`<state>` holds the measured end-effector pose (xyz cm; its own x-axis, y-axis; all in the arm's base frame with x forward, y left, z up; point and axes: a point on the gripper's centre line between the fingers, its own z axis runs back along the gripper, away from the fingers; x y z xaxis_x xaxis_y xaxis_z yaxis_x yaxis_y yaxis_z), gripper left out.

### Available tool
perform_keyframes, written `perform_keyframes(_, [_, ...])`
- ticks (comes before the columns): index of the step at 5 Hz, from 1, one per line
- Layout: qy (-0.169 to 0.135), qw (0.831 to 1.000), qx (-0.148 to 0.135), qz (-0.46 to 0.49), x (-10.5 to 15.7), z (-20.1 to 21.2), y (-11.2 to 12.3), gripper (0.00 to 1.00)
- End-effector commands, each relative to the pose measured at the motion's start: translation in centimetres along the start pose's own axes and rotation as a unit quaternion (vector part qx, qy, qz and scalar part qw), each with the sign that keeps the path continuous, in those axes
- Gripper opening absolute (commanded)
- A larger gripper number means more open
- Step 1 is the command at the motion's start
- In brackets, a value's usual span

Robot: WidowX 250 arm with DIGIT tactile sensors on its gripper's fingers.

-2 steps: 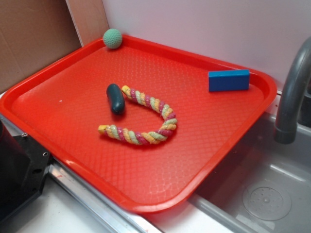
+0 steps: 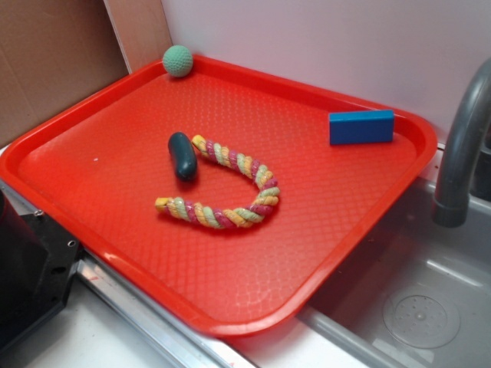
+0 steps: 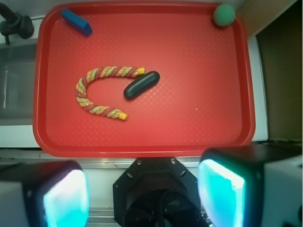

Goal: Grab the multicolored rope.

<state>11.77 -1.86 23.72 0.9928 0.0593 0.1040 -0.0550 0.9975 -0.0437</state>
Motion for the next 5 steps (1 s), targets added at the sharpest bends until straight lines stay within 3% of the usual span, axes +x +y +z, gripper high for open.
perform_keyframes(1, [-0.03,0.981,-0.039,0.186,3.5,-7.5,-5.0,1.0])
perform_keyframes(2, [-0.035,0.967,-0.03,0.25,6.4,-11.8,-6.1,1.0])
perform_keyframes(3, [-0.02,0.96,0.002,0.28,10.2,-16.7,-5.1,1.0])
perform_keyframes(4, [-0.025,0.95,0.034,0.309,11.9,-20.4,-4.4,1.0])
perform_keyframes(5, [0.001,0.942,0.028,0.335,11.4,-22.7,-4.0,1.0])
